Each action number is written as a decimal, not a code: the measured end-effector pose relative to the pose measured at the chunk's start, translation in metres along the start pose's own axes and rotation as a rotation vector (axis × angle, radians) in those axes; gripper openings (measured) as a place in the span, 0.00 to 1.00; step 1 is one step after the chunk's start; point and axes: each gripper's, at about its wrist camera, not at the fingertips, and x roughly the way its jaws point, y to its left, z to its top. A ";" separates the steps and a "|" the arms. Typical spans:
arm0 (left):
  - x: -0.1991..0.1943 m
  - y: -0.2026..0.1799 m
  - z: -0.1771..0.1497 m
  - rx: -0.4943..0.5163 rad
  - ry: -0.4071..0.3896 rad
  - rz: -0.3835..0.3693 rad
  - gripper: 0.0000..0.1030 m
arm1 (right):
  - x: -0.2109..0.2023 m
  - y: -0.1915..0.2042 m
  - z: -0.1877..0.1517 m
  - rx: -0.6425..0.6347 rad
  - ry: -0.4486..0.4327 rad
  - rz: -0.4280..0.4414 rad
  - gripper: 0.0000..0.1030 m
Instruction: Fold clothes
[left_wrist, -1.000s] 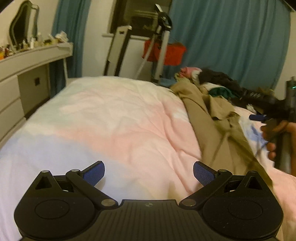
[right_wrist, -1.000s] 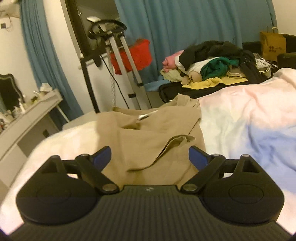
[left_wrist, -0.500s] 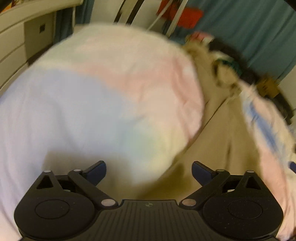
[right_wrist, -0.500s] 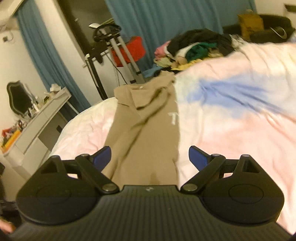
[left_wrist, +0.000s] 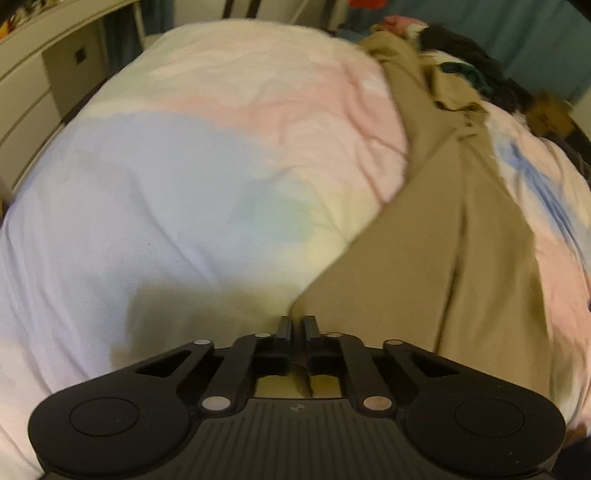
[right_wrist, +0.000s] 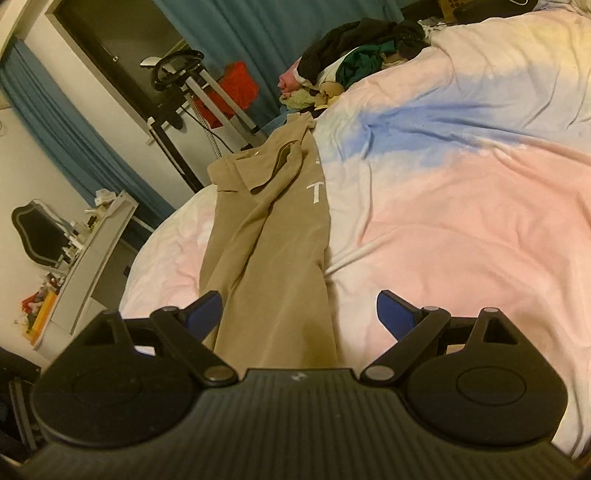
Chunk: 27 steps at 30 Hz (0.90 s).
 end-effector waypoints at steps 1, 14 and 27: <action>-0.006 -0.003 -0.002 0.015 -0.017 -0.003 0.04 | 0.000 0.000 0.000 0.001 0.003 0.005 0.89; -0.082 -0.106 -0.082 0.487 -0.307 -0.163 0.02 | -0.008 0.004 0.002 -0.014 -0.020 0.032 0.89; -0.029 -0.149 -0.094 0.563 -0.154 -0.232 0.41 | -0.019 0.009 0.003 -0.073 -0.070 0.003 0.89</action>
